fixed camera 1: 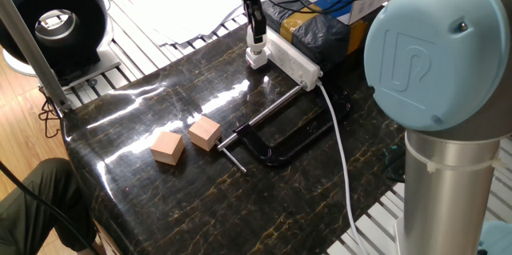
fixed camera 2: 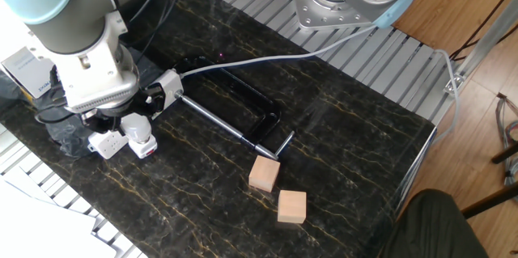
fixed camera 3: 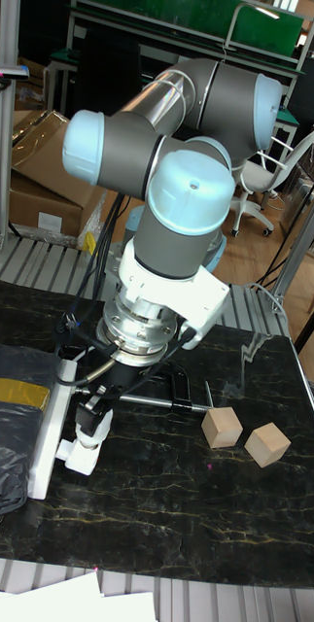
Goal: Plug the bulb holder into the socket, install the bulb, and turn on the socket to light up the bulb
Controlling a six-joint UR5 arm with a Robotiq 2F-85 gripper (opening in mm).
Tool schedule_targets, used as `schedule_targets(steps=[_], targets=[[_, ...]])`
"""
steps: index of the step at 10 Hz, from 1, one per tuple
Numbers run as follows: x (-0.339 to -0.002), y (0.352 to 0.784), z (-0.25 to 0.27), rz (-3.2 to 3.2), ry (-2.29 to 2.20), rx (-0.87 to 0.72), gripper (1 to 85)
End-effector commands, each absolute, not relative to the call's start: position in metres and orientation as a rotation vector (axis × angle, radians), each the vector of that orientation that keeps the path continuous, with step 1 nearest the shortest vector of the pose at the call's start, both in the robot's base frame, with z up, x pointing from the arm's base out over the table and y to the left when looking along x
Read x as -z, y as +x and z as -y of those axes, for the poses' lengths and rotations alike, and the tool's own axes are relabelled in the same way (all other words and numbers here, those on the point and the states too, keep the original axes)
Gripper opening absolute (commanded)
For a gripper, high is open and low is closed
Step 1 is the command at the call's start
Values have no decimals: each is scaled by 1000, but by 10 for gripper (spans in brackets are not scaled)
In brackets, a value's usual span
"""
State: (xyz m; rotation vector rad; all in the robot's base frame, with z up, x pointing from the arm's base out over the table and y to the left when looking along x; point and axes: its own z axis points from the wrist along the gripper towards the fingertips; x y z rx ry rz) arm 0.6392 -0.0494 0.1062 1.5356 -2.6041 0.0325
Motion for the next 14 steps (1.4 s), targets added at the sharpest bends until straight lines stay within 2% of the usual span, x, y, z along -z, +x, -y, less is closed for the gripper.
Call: schedule_targets(steps=[1,14], targets=[[-106,642,46,2676,1431,-27,113],[-107,650,48,2861,1045,-44,83]])
